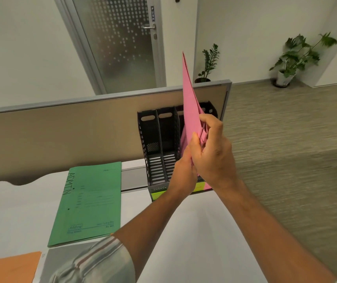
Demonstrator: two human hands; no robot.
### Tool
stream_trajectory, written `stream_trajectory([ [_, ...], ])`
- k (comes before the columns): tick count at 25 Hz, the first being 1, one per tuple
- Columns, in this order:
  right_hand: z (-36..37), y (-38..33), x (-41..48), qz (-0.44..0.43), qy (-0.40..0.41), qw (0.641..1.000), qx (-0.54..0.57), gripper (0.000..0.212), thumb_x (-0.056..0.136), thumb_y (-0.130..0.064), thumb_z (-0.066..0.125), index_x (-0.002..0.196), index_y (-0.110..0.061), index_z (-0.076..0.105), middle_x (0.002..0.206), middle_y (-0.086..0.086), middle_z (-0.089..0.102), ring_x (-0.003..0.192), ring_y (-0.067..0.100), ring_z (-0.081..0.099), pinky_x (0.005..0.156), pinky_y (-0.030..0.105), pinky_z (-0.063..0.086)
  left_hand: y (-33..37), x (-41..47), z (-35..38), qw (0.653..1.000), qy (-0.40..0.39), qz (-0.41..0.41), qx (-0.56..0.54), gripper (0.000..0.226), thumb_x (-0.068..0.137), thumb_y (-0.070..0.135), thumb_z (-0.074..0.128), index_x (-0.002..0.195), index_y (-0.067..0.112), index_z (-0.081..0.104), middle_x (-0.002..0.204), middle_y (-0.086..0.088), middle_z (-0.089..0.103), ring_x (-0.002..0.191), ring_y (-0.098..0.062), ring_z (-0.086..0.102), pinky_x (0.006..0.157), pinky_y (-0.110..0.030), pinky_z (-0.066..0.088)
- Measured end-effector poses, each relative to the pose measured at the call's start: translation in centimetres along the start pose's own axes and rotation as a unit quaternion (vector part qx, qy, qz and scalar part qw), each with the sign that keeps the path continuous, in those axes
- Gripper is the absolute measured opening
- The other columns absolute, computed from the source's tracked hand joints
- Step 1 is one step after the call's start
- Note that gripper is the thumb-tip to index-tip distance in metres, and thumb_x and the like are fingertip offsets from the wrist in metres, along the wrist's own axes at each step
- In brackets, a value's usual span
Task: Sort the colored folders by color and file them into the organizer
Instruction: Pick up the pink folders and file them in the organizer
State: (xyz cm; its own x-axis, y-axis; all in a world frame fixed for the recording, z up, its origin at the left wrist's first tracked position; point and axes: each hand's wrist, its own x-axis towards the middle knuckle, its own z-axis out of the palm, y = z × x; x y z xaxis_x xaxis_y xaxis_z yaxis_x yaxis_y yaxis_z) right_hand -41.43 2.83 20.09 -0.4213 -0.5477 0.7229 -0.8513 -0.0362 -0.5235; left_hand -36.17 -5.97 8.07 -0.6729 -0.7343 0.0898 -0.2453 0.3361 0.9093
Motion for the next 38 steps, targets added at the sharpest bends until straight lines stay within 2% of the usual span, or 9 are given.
stream_trajectory([
  [6, 2.7, 3.6, -1.0, 0.039, -0.017, 0.999, -0.002, 0.044, 0.102, -0.012, 0.062, 0.141, -0.010, 0.043, 0.106, 0.016, 0.066, 0.085, 0.025, 0.071, 0.072, 0.043, 0.065, -2.1, 1.7, 0.3, 1.000, -0.019, -0.013, 0.020, 0.042, 0.109, 0.016, 0.058, 0.149, 0.014, 0.049, 0.100, 0.024, 0.067, 0.092, 0.018, 0.066, 0.060, -0.002, 0.050],
  [11, 5.1, 6.9, -3.3, 0.113, -0.101, 0.988, -0.036, 0.035, 0.107, -0.021, 0.053, 0.141, -0.016, 0.048, 0.131, 0.017, 0.061, 0.118, 0.034, 0.064, 0.086, 0.054, 0.063, -3.7, 2.0, 0.1, 0.997, -0.046, -0.031, 0.045, 0.055, 0.106, 0.008, 0.060, 0.157, 0.022, 0.042, 0.128, 0.012, 0.069, 0.110, 0.013, 0.066, 0.084, -0.011, 0.058],
  [13, 5.7, 7.8, -4.5, 0.124, -0.100, 0.986, -0.051, 0.041, 0.108, -0.021, 0.051, 0.147, -0.022, 0.041, 0.138, 0.017, 0.056, 0.123, 0.035, 0.061, 0.090, 0.054, 0.061, -3.9, 1.8, 0.0, 0.995, -0.074, -0.049, 0.046, 0.069, 0.106, 0.004, 0.060, 0.165, 0.022, 0.030, 0.153, 0.001, 0.058, 0.134, -0.010, 0.061, 0.105, -0.033, 0.058],
  [15, 6.2, 8.5, -5.1, 0.134, -0.101, 0.984, -0.057, 0.053, 0.109, -0.022, 0.048, 0.156, -0.032, 0.028, 0.144, 0.015, 0.052, 0.128, 0.031, 0.059, 0.092, 0.050, 0.059, -4.1, 1.7, 0.0, 0.992, -0.095, -0.052, 0.071, 0.077, 0.103, 0.005, 0.065, 0.166, 0.024, 0.026, 0.159, -0.002, 0.054, 0.141, -0.022, 0.056, 0.110, -0.042, 0.055],
  [20, 6.5, 8.5, -6.6, 0.182, -0.129, 0.973, -0.061, 0.089, 0.107, -0.018, 0.051, 0.157, -0.054, -0.013, 0.142, 0.016, 0.054, 0.117, 0.024, 0.065, 0.089, 0.048, 0.061, -5.1, -0.3, -0.4, 0.986, -0.114, -0.034, 0.113, 0.069, 0.099, 0.013, 0.072, 0.150, 0.044, 0.039, 0.138, 0.009, 0.066, 0.120, -0.011, 0.062, 0.103, -0.039, 0.057],
  [24, 6.7, 7.7, -9.9, 0.249, -0.159, 0.955, -0.024, 0.101, 0.104, -0.015, 0.057, 0.156, -0.049, -0.022, 0.159, 0.010, 0.043, 0.133, 0.028, 0.057, 0.098, 0.049, 0.057, -6.8, -3.1, -1.5, 0.975, -0.103, -0.039, 0.193, 0.073, 0.101, 0.028, 0.070, 0.160, 0.039, 0.029, 0.162, 0.008, 0.048, 0.143, -0.014, 0.047, 0.118, -0.032, 0.035],
  [28, 7.7, 6.3, -13.6, 0.280, -0.203, 0.937, -0.056, 0.090, 0.100, -0.016, 0.060, 0.162, -0.034, -0.002, 0.154, 0.007, 0.049, 0.125, 0.026, 0.060, 0.096, 0.042, 0.057, -8.8, -6.6, -3.7, 0.958, -0.111, -0.043, 0.262, 0.075, 0.103, 0.043, 0.064, 0.166, 0.028, 0.026, 0.169, 0.001, 0.038, 0.155, -0.024, 0.034, 0.126, -0.041, 0.031],
  [32, 9.5, 4.1, -17.5, 0.247, -0.260, 0.921, -0.150, 0.084, 0.097, -0.031, 0.068, 0.162, -0.019, 0.017, 0.164, 0.005, 0.038, 0.144, 0.026, 0.046, 0.113, 0.039, 0.043, -10.5, -10.7, -6.6, 0.942, -0.110, -0.060, 0.312, 0.073, 0.107, 0.047, 0.053, 0.168, 0.023, 0.021, 0.175, 0.000, 0.024, 0.162, -0.025, 0.018, 0.131, -0.043, 0.018],
  [38, 12.7, -0.5, -22.0, 0.201, -0.307, 0.906, -0.211, 0.083, 0.098, -0.049, 0.060, 0.163, -0.017, 0.019, 0.168, 0.007, 0.029, 0.150, 0.027, 0.039, 0.119, 0.043, 0.036, -13.2, -16.0, -11.8, 0.920, -0.127, -0.079, 0.363, 0.073, 0.110, 0.050, 0.044, 0.170, 0.024, 0.011, 0.179, -0.001, 0.007, 0.165, -0.027, 0.002, 0.133, -0.047, 0.008],
])
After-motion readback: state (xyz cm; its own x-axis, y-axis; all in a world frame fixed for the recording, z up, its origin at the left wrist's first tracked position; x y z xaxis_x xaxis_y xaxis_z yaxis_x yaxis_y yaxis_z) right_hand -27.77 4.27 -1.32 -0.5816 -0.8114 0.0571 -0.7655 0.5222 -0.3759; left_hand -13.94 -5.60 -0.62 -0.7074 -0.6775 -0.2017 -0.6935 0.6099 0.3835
